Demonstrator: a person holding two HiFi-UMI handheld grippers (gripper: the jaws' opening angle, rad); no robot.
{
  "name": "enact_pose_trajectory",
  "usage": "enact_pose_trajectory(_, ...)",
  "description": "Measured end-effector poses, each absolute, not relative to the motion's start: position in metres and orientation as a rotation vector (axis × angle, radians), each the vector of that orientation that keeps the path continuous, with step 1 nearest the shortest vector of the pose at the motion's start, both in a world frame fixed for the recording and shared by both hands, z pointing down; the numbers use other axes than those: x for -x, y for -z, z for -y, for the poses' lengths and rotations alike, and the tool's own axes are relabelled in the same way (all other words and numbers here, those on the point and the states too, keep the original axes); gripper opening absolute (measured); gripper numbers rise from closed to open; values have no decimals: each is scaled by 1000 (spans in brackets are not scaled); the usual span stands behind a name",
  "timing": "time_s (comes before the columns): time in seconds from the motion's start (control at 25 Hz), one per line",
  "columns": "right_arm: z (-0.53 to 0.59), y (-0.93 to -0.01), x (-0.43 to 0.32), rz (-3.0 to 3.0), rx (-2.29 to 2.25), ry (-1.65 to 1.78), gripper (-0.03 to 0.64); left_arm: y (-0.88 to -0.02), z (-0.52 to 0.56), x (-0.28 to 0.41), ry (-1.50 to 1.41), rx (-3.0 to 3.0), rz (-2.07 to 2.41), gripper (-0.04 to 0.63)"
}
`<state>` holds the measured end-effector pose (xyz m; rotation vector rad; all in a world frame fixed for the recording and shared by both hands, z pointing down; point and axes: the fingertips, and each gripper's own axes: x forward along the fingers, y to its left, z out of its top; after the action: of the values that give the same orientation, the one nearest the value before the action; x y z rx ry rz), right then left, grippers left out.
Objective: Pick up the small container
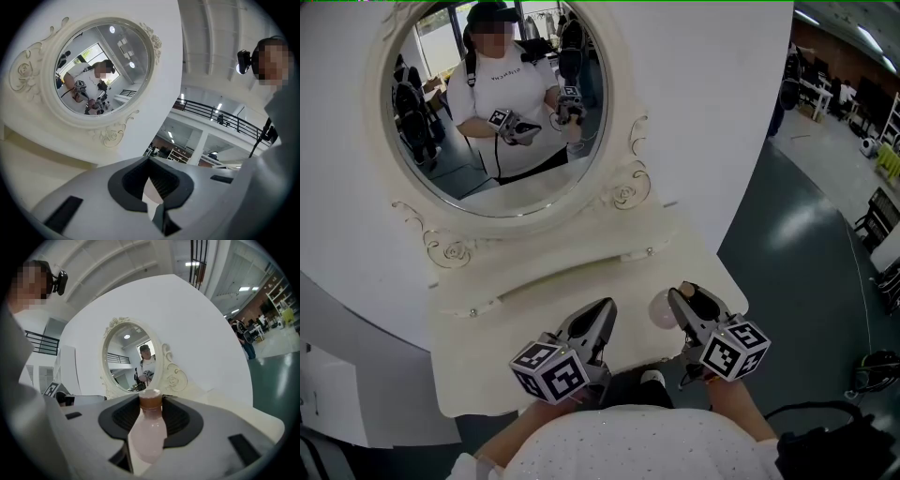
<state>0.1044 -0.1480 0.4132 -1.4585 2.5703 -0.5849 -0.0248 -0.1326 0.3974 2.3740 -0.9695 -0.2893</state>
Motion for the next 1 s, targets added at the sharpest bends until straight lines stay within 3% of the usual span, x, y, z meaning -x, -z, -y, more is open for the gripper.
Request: enact_pose_trajectory(1.0,137,-427,-88,-2663,1463,610,147,-414,115,45,298,-2290,1015,2)
